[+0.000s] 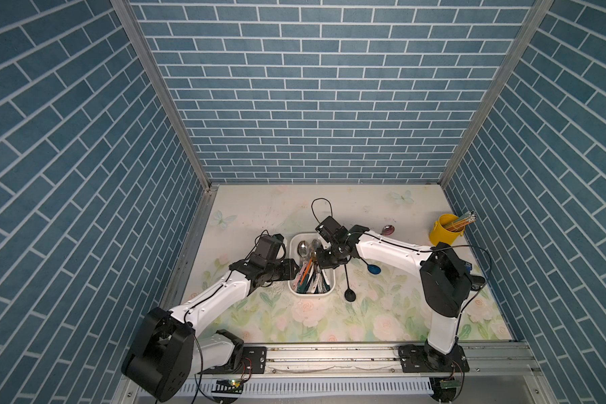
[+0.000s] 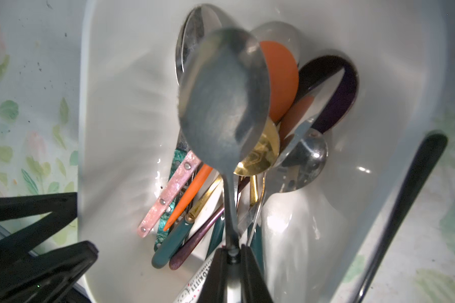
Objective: Put the spoon into the storage box
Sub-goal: Place the spoon in the storage box.
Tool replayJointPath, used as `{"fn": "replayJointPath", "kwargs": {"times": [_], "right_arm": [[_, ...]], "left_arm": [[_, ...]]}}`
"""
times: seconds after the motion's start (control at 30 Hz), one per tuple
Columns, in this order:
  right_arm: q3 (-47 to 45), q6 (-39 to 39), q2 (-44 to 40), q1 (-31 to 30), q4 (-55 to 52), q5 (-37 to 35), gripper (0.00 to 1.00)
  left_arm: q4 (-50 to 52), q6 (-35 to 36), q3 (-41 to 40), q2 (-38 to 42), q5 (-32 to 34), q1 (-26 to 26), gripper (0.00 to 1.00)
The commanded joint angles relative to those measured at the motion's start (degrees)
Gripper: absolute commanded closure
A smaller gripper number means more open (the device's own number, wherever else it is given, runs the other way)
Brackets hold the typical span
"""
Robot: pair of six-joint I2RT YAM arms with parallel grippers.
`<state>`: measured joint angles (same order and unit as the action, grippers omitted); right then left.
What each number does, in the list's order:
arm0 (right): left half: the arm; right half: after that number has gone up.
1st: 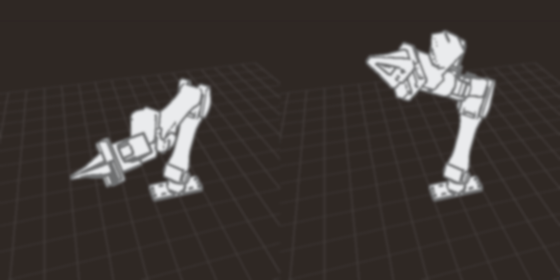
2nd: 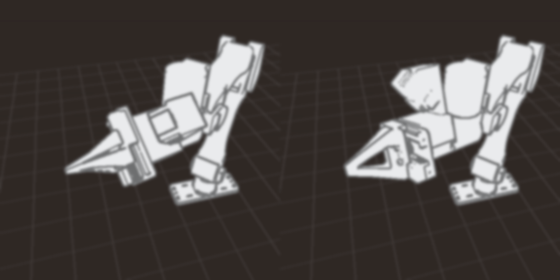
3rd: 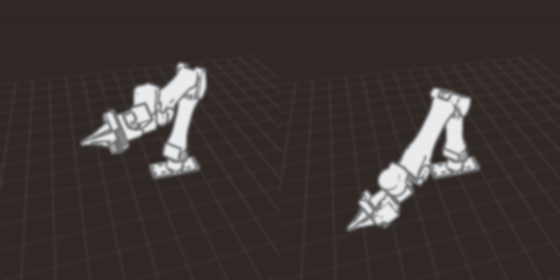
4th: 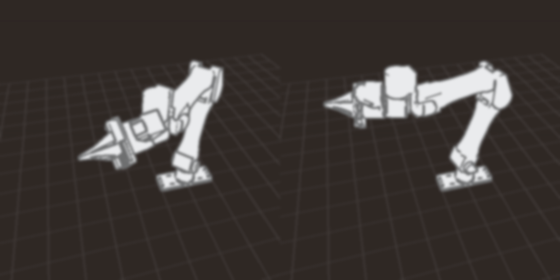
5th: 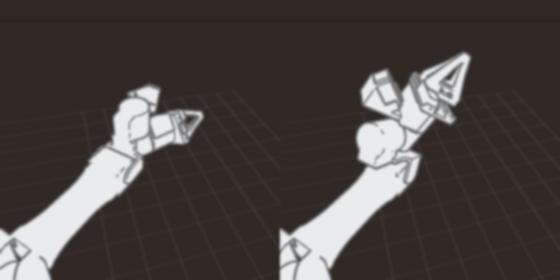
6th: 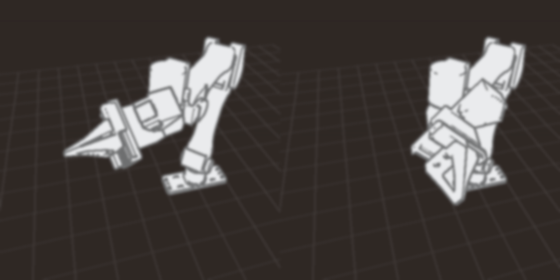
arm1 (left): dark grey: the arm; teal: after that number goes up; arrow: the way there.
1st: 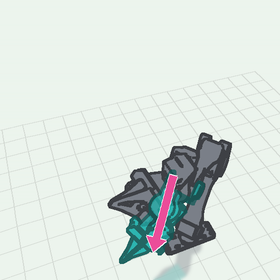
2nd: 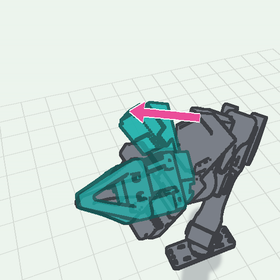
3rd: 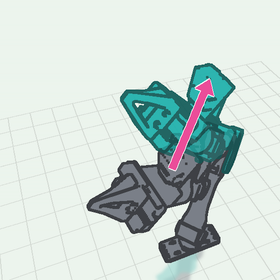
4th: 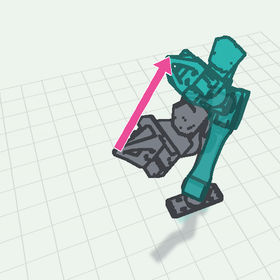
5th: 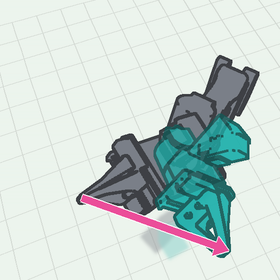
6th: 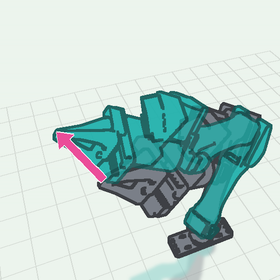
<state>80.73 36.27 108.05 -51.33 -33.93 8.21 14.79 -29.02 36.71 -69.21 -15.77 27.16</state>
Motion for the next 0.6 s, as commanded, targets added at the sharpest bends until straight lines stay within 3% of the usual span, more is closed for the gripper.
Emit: {"fn": "replayJointPath", "kwargs": {"times": [0.0,0.17,0.57], "right_arm": [[-0.06,1.89,1.91,-0.52,-0.35,-0.01,1.00],[0.59,1.57,2.99,-1.05,-1.27,-0.67,0.96],[5.76,-0.56,3.61,-1.16,-5.60,-4.49,0.71]], "left_arm": [[2.08,1.55,1.62,0.43,2.82,0.35,0.51],[5.04,3.71,3.96,-0.45,5.02,0.27,0.50],[8.78,8.35,7.23,0.47,10.88,0.27,0.45]]}}
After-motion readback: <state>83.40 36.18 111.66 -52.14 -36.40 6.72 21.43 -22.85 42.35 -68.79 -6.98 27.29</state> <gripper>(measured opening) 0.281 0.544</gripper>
